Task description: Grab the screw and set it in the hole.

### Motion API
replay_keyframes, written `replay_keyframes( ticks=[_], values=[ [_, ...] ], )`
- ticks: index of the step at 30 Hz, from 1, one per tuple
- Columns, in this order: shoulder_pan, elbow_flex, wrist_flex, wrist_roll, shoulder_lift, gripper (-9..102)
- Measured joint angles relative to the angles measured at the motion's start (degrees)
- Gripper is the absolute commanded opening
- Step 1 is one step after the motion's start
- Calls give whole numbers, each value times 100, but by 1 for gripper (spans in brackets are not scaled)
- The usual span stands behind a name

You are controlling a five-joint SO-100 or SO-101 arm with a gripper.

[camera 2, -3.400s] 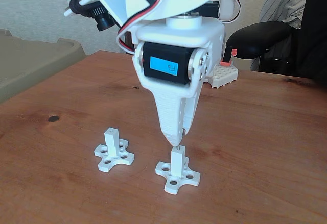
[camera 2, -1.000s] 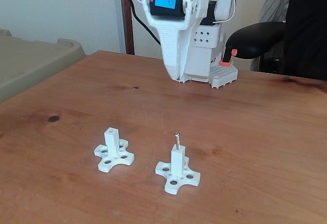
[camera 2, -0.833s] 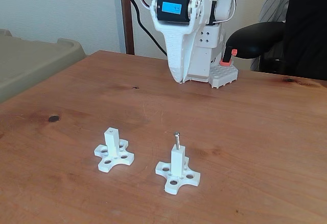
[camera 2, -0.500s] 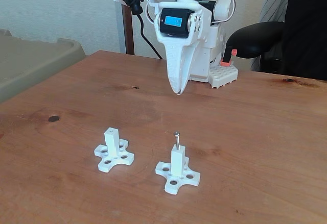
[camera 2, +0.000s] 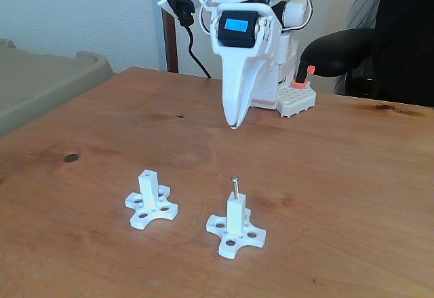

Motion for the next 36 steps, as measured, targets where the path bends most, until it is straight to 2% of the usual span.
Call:
replay_keyframes(
  ticks=[8,36],
  values=[
    [114,149,246,0,1037,-4],
    [132,149,246,0,1072,-4]
  ],
)
